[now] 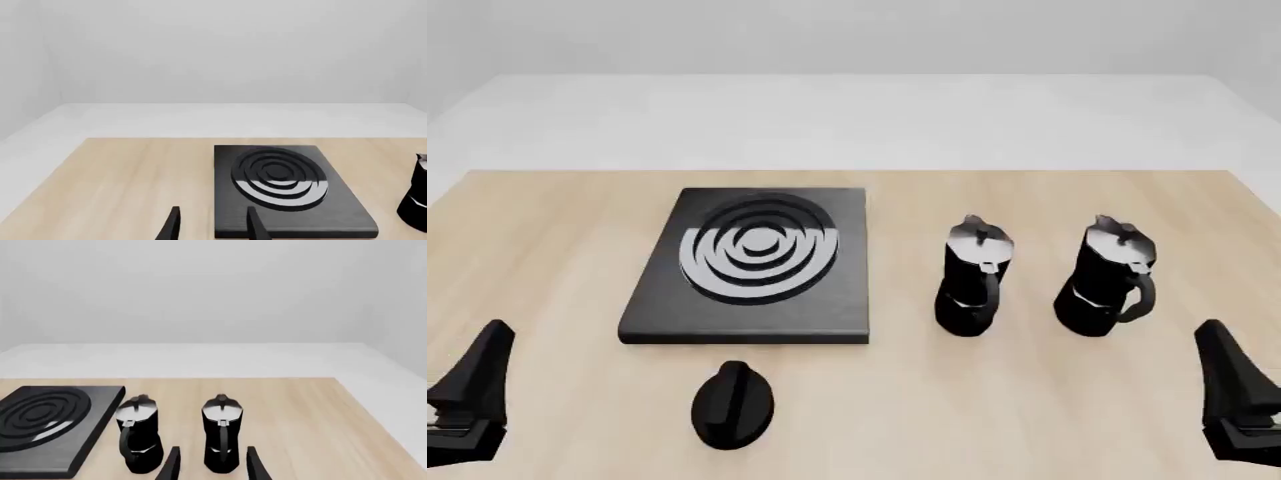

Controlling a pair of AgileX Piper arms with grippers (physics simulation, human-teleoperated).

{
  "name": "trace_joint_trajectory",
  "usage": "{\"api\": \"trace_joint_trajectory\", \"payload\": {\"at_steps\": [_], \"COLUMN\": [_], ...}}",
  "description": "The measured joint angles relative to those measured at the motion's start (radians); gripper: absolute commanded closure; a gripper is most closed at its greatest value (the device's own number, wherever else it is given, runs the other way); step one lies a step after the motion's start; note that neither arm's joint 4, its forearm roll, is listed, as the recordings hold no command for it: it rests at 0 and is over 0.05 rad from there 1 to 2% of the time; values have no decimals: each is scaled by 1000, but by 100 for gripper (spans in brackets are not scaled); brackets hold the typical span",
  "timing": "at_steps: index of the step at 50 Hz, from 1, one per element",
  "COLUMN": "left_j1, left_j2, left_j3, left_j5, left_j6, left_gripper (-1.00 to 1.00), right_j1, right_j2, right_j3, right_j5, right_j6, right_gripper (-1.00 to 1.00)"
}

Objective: Put the right moka pot on the stove.

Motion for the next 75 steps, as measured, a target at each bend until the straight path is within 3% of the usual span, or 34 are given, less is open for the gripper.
{"api": "trace_joint_trajectory", "payload": {"at_steps": [18,42,68,75], "left_j1": [0,0,0,0], "left_j2": [4,4,4,4], "left_j3": [-2,-2,-2,-2], "left_j5": [-1,-1,-1,-1], "left_j6": [0,0,0,0], "left_gripper": [-100,-100,-100,-100], "right_j1": [17,13,-14,-21], "right_j2": [27,483,857,980], "right_j3": [-86,-99,-68,-50], "right_j5": [49,-212,-488,-599], "right_j6": [-21,-30,-53,-70], "right_gripper": [-100,-100,-100,-100]}}
